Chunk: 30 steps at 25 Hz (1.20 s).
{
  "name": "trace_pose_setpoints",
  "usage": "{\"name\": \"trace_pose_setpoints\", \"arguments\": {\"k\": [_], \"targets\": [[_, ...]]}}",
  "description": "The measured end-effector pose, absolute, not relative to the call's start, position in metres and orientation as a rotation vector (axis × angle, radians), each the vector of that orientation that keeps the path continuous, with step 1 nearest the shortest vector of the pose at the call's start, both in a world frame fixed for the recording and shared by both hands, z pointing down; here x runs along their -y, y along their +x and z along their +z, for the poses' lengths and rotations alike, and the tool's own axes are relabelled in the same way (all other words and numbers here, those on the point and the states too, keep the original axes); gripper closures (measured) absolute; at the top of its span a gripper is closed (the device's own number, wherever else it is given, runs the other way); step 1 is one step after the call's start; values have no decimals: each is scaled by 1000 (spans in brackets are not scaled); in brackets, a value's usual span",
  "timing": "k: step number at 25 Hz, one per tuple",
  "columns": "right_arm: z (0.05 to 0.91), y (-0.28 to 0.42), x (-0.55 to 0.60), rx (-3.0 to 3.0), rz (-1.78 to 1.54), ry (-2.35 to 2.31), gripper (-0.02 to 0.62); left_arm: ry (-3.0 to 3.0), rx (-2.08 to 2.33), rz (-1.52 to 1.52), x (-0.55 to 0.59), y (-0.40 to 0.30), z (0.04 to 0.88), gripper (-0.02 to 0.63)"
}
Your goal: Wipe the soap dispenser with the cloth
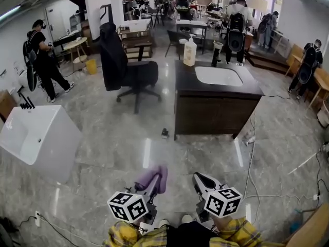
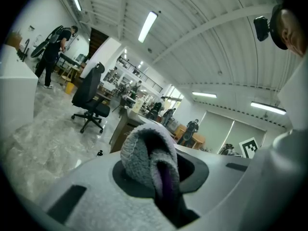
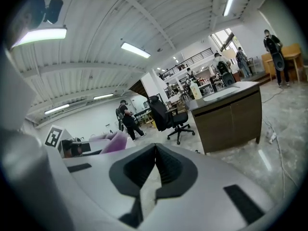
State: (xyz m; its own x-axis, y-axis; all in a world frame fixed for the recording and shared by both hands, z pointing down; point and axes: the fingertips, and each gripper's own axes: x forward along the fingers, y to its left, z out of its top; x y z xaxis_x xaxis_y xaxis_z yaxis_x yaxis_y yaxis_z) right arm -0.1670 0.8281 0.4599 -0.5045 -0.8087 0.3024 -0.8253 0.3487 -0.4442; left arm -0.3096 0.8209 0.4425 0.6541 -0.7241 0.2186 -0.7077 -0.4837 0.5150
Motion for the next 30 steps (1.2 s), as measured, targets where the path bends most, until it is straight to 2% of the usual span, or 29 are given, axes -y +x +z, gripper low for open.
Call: {"name": "trace_pose_setpoints", "arguments": {"k": [17, 30], "targets": [[480, -211, -835, 2501, 901, 1587, 589, 2255, 1068, -43, -826, -362, 469, 557], [481, -170, -754, 2494, 902, 1611, 589, 2271, 1050, -22, -740, -319, 466, 557]]}}
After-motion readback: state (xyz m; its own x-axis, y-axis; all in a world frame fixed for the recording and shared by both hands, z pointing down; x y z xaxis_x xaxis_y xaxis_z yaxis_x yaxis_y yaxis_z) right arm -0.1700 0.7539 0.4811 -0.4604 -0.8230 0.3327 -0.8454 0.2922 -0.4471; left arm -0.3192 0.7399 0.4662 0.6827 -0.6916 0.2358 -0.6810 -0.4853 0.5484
